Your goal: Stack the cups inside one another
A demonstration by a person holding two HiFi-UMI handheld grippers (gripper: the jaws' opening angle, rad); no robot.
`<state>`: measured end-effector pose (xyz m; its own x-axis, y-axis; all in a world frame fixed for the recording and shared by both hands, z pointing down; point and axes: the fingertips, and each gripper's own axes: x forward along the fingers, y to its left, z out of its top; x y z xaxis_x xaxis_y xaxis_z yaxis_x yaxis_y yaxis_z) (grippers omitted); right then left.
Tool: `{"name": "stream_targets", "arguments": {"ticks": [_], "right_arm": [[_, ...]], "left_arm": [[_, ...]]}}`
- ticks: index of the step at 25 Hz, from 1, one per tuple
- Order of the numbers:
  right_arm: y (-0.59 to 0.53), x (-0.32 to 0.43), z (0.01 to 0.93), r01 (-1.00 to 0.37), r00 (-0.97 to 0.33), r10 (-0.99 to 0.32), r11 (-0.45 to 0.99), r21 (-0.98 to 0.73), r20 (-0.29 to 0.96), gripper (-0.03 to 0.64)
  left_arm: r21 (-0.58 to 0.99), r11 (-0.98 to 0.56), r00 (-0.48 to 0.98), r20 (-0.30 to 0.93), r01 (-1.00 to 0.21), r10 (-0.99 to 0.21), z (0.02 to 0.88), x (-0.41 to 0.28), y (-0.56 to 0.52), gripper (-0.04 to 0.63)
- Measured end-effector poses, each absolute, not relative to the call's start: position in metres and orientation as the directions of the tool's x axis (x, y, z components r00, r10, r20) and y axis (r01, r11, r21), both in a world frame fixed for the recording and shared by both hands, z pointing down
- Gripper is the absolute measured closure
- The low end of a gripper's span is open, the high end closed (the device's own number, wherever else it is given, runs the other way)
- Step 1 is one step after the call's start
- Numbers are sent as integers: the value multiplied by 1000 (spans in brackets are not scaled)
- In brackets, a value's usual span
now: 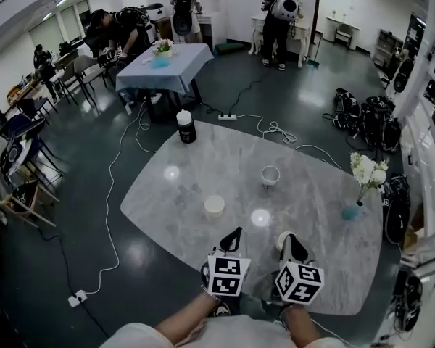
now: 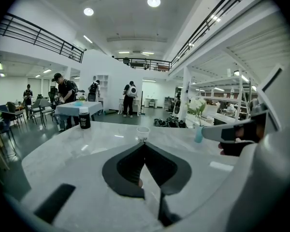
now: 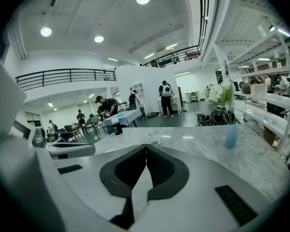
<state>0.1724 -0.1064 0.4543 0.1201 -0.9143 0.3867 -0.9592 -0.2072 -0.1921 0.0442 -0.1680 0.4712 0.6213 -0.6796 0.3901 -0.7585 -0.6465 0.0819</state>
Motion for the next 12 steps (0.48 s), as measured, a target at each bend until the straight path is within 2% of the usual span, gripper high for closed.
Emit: {"name": "stream_targets", "arguments": {"ticks": [12], "right_arm": [[-125, 199, 458, -963, 117, -910, -202, -179, 397, 607]], "left_arm": [[72, -656, 626, 394, -751, -673, 475, 71, -188, 600]]}}
